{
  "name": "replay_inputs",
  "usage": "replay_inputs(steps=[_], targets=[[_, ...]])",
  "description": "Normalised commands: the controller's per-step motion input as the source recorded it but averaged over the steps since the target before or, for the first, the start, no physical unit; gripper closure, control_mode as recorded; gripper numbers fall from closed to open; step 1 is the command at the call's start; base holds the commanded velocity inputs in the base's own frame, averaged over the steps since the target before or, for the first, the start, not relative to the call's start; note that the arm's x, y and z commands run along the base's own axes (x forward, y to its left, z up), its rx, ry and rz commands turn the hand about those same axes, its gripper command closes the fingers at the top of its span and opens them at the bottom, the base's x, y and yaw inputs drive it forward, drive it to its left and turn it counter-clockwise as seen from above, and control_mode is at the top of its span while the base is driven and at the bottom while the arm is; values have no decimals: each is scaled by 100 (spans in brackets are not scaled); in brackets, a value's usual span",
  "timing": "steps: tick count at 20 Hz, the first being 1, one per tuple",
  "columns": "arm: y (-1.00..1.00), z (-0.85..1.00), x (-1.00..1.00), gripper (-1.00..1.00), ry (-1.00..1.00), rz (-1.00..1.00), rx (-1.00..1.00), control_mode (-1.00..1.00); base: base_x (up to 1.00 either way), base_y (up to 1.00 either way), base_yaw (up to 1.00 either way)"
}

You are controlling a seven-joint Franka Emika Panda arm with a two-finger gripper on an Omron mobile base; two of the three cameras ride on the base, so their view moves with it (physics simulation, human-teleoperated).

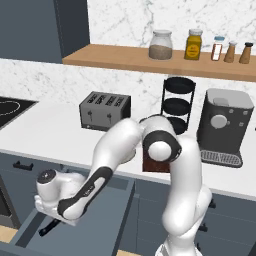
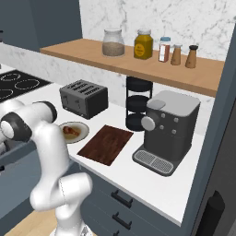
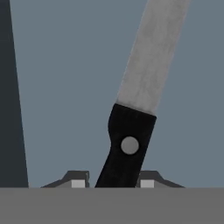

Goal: Pick up the knife from the drawer and place it on the cutting board. Then place the meat from the plate to the cutting board.

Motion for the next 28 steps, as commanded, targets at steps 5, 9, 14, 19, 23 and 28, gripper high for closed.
replay_inputs(steps=[5,9,14,19,23,28], targets=[[4,100,-43,100,-11,0,-8,-100,0,0,0],[-34,95,-14,100,-9,0,-6,-100,0,0,0],[-75,53,3,100,0,-3,-1,-100,0,0,0],[-95,11,24,100,3,-5,0,-100,0,0,0],[-100,0,32,100,4,-6,0,-100,0,0,0],[-100,3,23,100,5,-9,0,-100,0,0,0]])
